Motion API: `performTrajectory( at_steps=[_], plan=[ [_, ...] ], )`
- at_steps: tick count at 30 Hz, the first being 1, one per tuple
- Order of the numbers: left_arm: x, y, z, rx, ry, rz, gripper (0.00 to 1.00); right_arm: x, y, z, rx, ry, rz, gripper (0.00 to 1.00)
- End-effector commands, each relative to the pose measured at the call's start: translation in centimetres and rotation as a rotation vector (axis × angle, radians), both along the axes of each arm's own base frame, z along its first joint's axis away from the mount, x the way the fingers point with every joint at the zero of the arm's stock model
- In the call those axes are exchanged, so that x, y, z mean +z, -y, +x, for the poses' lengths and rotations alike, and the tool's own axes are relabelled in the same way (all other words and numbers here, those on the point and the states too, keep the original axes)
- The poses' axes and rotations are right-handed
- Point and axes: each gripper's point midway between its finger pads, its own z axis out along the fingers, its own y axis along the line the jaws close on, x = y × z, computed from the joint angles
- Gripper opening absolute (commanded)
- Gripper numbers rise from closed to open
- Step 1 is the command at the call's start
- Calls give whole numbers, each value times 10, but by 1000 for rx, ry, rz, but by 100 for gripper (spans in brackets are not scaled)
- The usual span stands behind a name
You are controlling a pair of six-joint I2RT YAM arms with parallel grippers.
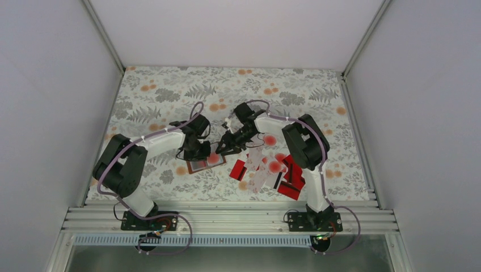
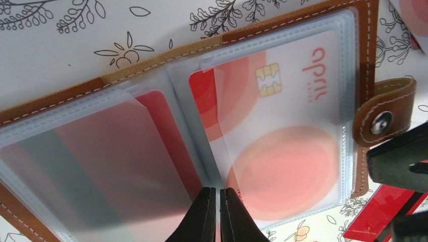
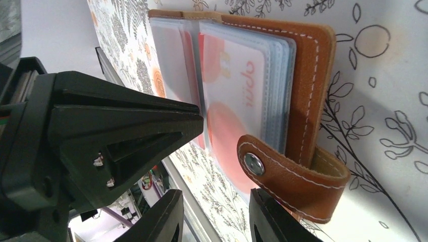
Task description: Put the credit cards into the card holder
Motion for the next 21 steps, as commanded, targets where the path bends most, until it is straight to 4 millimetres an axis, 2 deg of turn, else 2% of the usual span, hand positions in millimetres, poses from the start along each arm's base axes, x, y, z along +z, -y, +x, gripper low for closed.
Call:
performTrajectory(
  at_steps=[1,13,21],
  plan=[
    [-6,-3,-1,-11,-8,10,5,-6,-8,-1,20,-7,15,34],
    [-16,-6,-9,-7,-33,17,2,-23,-6,-5,27,-31,-11,34],
    [-24,-2,-14,-15,-43,-16,2,-24,-10,-7,41,-36,-7,33]
  ],
)
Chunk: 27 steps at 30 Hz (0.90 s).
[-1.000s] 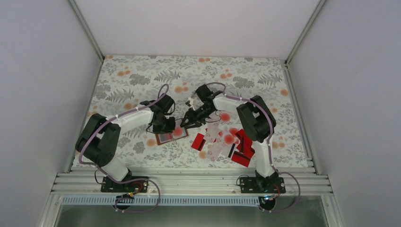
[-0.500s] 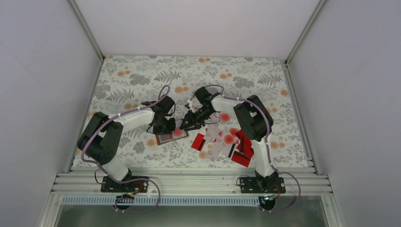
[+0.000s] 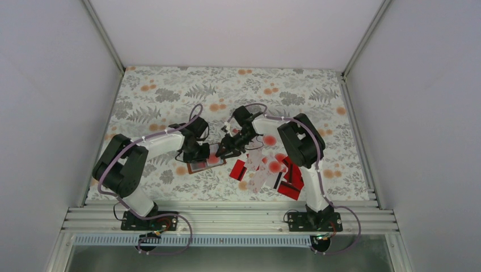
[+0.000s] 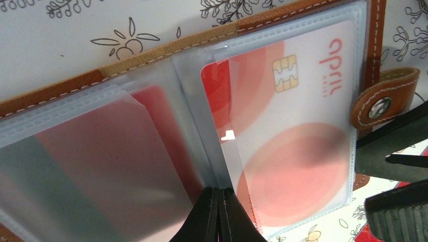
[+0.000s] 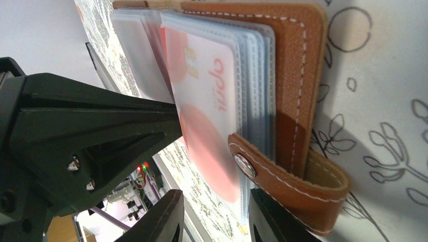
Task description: Put the credit cards into the card holder
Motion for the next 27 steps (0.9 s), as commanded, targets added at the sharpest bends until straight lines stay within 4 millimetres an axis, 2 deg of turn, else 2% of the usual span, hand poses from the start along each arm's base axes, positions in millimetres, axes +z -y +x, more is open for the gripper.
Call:
performTrajectory(
  at_steps=[1,15,27],
  plan=[
    [-15,1,-9,-15,-37,-13,2,-2,-11,0,29,14,18,33],
    [-17,4,-8,-29,-44,-10,2,12,-17,2,36,30,39,33],
    [0,5,-1,-16,-24,-3,2,22,-18,4,45,79,2,33]
  ],
)
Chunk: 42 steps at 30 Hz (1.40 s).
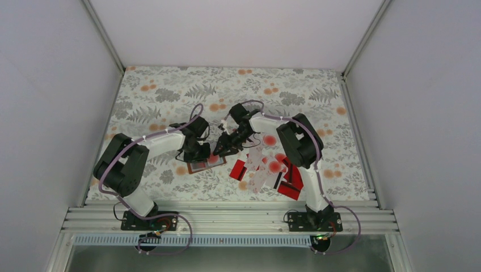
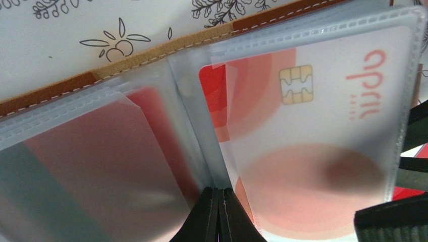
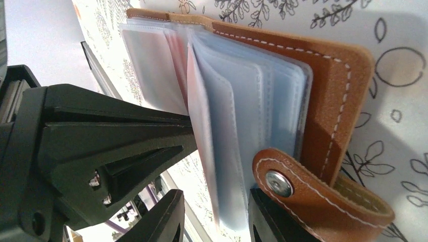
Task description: Put the credit cards into the card holder
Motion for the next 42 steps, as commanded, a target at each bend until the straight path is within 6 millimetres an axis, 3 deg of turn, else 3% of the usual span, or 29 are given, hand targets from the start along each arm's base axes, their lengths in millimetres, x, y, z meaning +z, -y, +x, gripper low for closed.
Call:
performTrajectory(
  at_steps=[1,12,34,42],
  plan=[
    [2,1,-1,-14,-14,15,2,15,-8,0,26,49,13,33],
    [16,-3,4,-11,14,41,2,22,-14,0,35,68,13,33],
    [97,-26,5,50,152,72,4,31,-33,-8,61,56,40,34],
    [118,-34,1,60,198,70,4,42,-58,-18,106,23,122,35]
  ],
)
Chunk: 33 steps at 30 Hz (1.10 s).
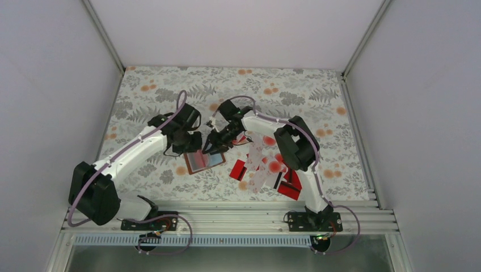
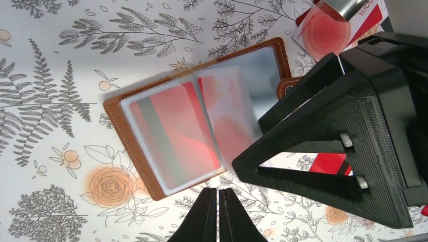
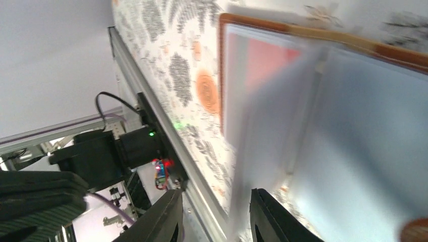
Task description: Put the credit cards into the card holder
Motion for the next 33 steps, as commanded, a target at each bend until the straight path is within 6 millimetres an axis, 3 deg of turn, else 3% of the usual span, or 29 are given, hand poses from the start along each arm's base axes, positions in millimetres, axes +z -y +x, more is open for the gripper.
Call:
performTrajectory(
  at_steps=[1,10,15,17,23,26,28,31,33],
  plan=[
    [15,-10,-4,18,26,15,4,13,-27,-10,54,-30,82,35],
    [35,-33,-19,72,79,23,5,0,-64,-30,142,-124,145,37],
    [50,-49,-27,112,125,23,6,8,-87,-30,180,-130,185,37],
    [58,-51,-29,117,150,13,7,21,-95,-24,183,-104,215,38],
    [83,-51,-25,113,237,-23,17,98,-107,-6,178,88,305,39],
    [89,-43,-18,65,266,-39,33,119,-90,15,98,259,217,38],
    [87,-35,-11,16,266,-48,48,128,-64,34,3,369,120,38],
    [80,-17,-1,-62,259,-78,53,115,0,55,-156,393,-27,39],
    [75,-2,5,-111,252,-115,53,103,44,59,-246,373,-99,42]
  ],
)
